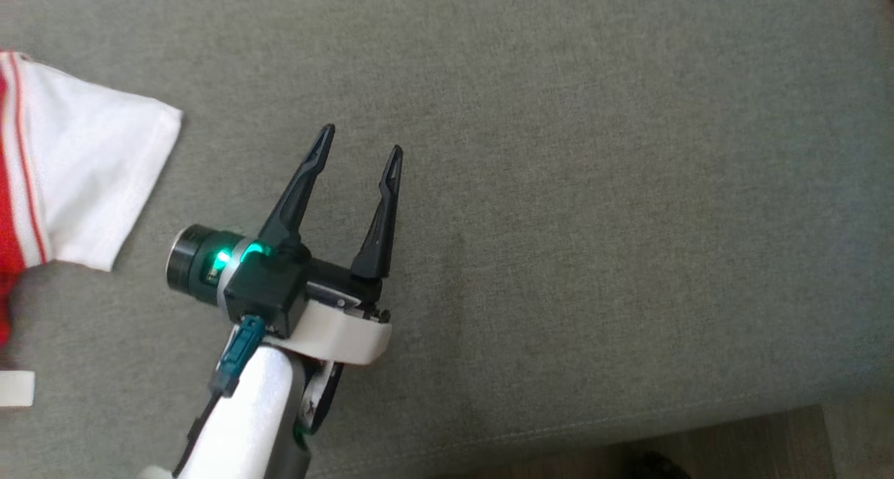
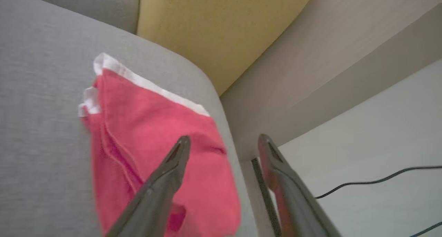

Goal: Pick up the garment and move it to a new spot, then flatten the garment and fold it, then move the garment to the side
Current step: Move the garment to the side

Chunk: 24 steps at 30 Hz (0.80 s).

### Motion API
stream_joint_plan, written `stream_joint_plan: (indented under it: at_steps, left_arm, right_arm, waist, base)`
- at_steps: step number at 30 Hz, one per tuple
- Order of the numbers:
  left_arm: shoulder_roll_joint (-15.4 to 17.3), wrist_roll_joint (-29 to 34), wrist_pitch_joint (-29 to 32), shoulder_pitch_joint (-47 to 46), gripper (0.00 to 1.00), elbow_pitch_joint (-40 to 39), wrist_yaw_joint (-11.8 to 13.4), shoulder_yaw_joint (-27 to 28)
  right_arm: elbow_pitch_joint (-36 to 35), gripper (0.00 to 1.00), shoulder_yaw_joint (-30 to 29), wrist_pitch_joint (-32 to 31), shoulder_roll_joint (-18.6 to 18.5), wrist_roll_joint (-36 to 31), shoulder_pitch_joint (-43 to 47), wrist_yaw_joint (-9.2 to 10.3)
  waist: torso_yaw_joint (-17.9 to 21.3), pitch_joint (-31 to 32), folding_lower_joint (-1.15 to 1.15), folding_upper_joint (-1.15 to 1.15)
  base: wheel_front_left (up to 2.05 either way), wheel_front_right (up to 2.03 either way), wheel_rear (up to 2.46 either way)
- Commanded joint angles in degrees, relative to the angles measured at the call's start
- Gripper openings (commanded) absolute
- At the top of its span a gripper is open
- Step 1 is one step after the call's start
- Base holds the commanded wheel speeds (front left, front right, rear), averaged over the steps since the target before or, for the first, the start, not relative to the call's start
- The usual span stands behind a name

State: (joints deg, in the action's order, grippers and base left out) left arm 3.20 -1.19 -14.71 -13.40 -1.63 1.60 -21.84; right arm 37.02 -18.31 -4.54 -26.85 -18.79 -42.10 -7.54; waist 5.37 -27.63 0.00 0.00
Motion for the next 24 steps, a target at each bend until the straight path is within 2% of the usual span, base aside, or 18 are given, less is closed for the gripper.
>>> stream_joint_plan:
  at_steps: [1, 3, 5, 7, 12, 16, 19, 24]
  left_arm:
    - [0.04, -0.47, -0.29, 0.37, 1.0, -1.54, 0.45, 1.42]
    - [-0.01, -0.98, -0.29, 1.38, 1.0, -0.77, 0.81, 1.49]
    - [-0.08, -1.68, -0.29, 2.79, 1.0, 0.31, 1.38, 1.6]
    - [-0.15, -2.84, -0.29, 4.66, 1.0, 1.48, 2.22, 1.98]
    - [-0.26, -4.96, -0.29, 10.36, 1.0, 4.26, 4.46, 3.27]
    - [-0.3, -6.11, -0.29, 14.82, 1.0, 5.83, 6.12, 4.37]
    - [-0.31, -6.79, -0.29, 17.21, 1.0, 6.43, 7.19, 5.14]
    - [-0.31, -6.91, -0.29, 18.51, 1.0, 6.92, 7.59, 5.86]
  right_arm:
    - [-2.51, 1.0, -0.05, 0.25, 0.57, 0.55, 1.48, 0.05]
    - [-3.98, 1.0, 0.08, 1.06, 4.24, 3.05, 3.9, 0.05]
    - [-4.73, 1.0, 1.71, 2.27, 8.33, 9.04, 6.57, 0.05]
    - [-5.91, 1.0, 4.4, 2.92, 10.72, 15.36, 9.81, 0.05]
    - [-10.48, 1.0, 12.37, 6.78, 13.18, 25.11, 19.11, 0.05]
    - [-12.63, 1.0, 17.19, 10.85, 14.8, 29.6, 26.16, 0.05]
    - [-13.71, 1.0, 20.29, 14.6, 15.13, 31.29, 30.2, 0.05]
    - [-14.82, 1.0, 24.22, 18.42, 15.79, 33.27, 33.98, 0.05]
  waist:
    - [-0.79, 2.67, 0.0, 0.0]
    - [-1.29, 5.44, 0.0, 0.0]
    - [-1.83, 8.7, 0.0, 0.0]
    - [-2.27, 12.05, 0.0, 0.0]
    - [-2.67, 20.28, 0.0, 0.0]
    - [-3.02, 26.14, 0.0, 0.0]
    - [-3.41, 28.48, 0.0, 0.0]
    - [-4.46, 30.96, 0.0, 0.0]
  base:
    - [0.0, 0.0, 0.0]
    - [0.0, 0.0, 0.0]
    - [0.0, 0.0, 0.0]
    - [0.0, 0.0, 0.0]
    - [0.0, 0.0, 0.0]
    - [0.0, 0.0, 0.0]
    - [0.0, 0.0, 0.0]
    - [0.0, 0.0, 0.0]
